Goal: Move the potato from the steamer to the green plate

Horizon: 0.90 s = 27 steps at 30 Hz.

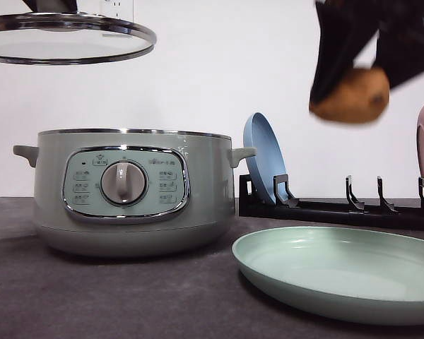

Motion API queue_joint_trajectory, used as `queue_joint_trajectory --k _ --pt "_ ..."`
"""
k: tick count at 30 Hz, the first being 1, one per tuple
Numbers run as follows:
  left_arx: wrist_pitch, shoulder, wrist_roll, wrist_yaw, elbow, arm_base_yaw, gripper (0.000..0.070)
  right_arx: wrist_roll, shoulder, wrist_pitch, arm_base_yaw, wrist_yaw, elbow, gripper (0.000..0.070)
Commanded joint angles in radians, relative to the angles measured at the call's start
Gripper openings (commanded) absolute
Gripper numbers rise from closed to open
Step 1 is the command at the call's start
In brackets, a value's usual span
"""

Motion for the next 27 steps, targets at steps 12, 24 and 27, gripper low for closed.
queue_joint_trajectory --k 12,24,27 --pt "0.033 -0.017 -0.009 0.005 0.047 -0.030 0.0000 0.162 0.089 0.303 0.054 0.061 -0.273 0.0235" --pt "0.026 -0.017 -0.009 0.005 0.047 -0.085 0.0000 0.165 0.165 0.335 0.058 0.079 -0.288 0.0345" --pt "0.025 -0.017 -0.009 0.005 0.047 -0.105 0.0000 0.165 0.165 0.335 0.058 0.079 -0.288 0.0404"
